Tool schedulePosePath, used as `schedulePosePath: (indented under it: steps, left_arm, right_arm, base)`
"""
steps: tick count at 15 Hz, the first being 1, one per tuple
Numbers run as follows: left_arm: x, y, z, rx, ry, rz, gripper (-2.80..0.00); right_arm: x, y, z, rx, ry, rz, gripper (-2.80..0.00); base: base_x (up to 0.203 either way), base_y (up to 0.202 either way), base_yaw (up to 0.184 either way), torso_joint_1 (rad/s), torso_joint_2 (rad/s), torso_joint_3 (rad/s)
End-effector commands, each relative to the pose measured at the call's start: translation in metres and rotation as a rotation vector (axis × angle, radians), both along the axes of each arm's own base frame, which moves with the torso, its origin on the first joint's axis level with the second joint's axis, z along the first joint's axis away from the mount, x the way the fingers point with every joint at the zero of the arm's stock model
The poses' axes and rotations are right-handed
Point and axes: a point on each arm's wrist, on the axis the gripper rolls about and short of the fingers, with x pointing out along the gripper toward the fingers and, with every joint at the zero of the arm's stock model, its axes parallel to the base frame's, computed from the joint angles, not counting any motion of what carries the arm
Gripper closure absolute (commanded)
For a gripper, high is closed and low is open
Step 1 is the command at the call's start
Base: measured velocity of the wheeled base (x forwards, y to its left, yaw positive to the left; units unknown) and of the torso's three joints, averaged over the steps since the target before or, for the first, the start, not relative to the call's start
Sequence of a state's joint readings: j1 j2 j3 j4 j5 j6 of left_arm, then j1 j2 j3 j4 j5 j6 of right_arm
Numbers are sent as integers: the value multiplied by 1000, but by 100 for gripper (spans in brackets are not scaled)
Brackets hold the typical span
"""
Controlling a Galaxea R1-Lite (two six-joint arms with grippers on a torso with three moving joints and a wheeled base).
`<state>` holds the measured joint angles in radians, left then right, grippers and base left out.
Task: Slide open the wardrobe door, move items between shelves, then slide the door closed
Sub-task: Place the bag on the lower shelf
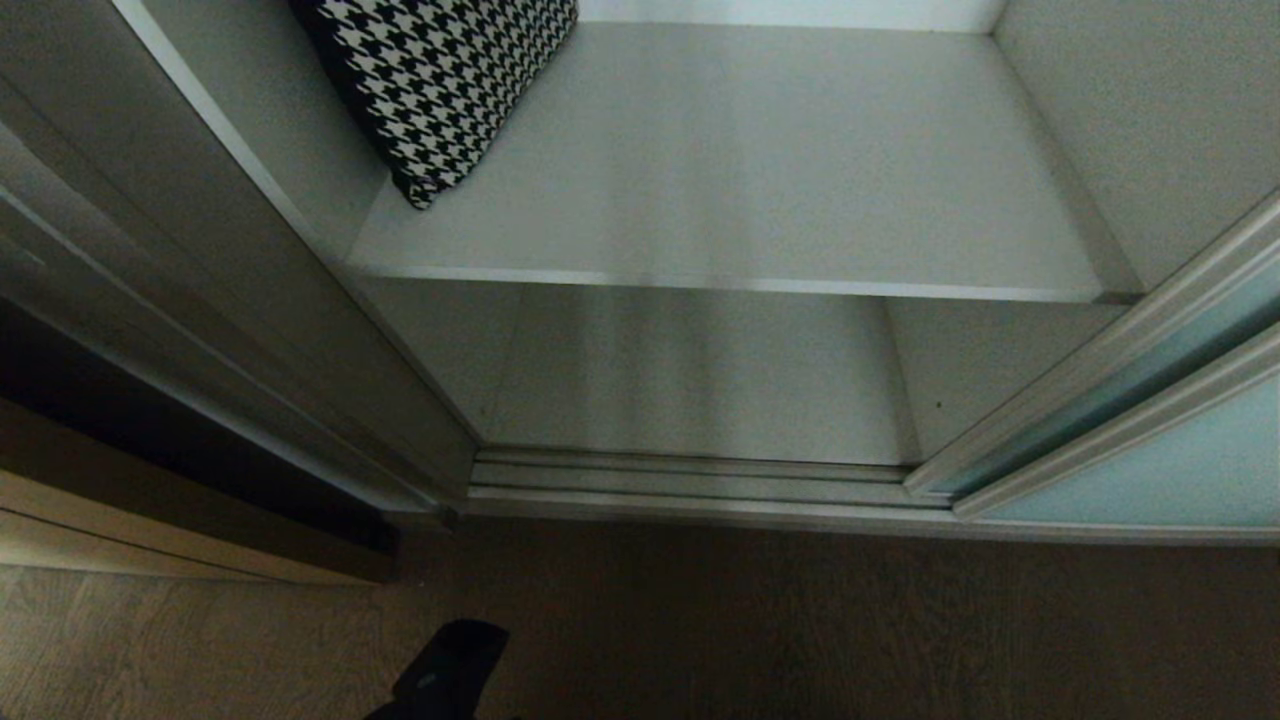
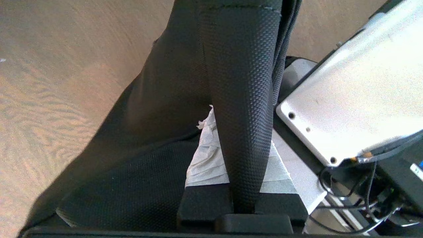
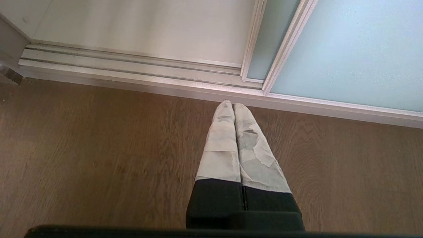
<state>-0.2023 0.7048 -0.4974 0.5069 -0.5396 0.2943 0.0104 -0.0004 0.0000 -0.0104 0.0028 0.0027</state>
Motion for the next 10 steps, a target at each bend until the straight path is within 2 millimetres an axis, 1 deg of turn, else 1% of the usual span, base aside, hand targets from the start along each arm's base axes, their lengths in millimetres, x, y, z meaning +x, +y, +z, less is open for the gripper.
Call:
schedulePosePath:
  steps: [1, 4, 7, 8, 10]
  left_arm:
    - [38, -8, -4, 16, 105, -7, 0]
    - [71, -15, -2, 10, 80, -12, 0]
    - [96, -23, -3, 13, 82, -31, 0]
    - [101, -25, -5, 14, 83, -37, 0]
    - [101, -28, -10, 23, 110, -59, 0]
  right_arm:
    - [0, 0, 0, 0, -3, 1, 0]
    - [0, 0, 0, 0, -3, 1, 0]
    - [0, 0, 0, 0, -3, 1, 0]
    - [0, 0, 0, 0, -3, 1, 0]
    - [0, 0, 0, 0, -3, 1, 0]
  base:
    - [0, 0, 0, 0, 0, 0]
    - [0, 0, 0, 0, 0, 0]
    - [0, 0, 0, 0, 0, 0]
    - [0, 0, 0, 0, 0, 0]
    - [0, 0, 0, 0, 0, 0]
